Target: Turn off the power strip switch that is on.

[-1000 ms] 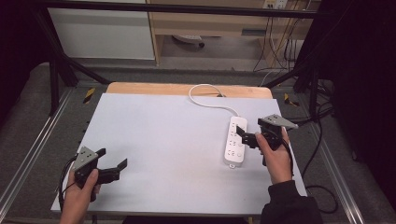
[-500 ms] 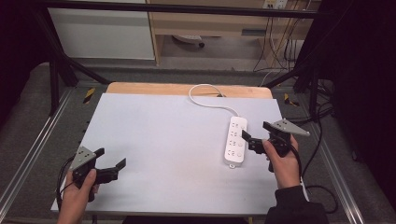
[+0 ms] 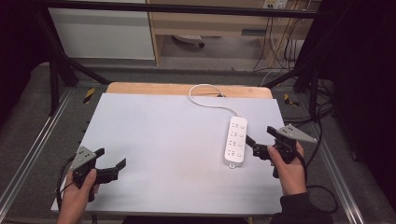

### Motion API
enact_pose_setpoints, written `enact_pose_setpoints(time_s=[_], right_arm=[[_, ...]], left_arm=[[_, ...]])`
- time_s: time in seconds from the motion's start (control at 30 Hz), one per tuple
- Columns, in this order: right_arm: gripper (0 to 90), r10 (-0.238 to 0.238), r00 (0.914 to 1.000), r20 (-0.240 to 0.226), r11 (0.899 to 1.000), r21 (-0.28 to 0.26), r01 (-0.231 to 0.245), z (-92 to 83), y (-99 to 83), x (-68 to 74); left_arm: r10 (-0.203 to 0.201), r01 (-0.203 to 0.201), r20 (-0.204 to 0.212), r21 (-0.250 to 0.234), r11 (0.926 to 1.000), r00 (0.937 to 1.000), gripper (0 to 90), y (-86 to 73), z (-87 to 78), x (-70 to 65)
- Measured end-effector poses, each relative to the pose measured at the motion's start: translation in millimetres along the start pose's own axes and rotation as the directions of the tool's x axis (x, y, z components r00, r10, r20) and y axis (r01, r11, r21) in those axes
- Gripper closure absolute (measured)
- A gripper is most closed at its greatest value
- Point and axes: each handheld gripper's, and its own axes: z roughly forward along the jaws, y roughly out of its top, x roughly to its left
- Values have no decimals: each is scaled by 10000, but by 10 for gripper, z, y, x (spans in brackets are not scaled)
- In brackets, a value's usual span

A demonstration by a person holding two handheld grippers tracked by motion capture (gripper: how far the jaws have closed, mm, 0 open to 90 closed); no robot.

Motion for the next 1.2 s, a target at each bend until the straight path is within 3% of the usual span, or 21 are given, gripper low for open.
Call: enact_pose_setpoints(time_s=[0.73,0.87,1.2], right_arm=[[52,219,9992,335,9997,-71,-216,-318,-425,-181],[52,81,9989,466,9998,-192,-72,-337,-518,-236],[50,25,9973,731,9999,141,-36,-281,-750,-401]], left_arm=[[-31,32,-18,51,10000,10000,56,-4,6,10],[-15,15,-25,71,10000,10000,56,-7,9,14],[-39,39,-15,83,10000,10000,56,-10,16,14]])
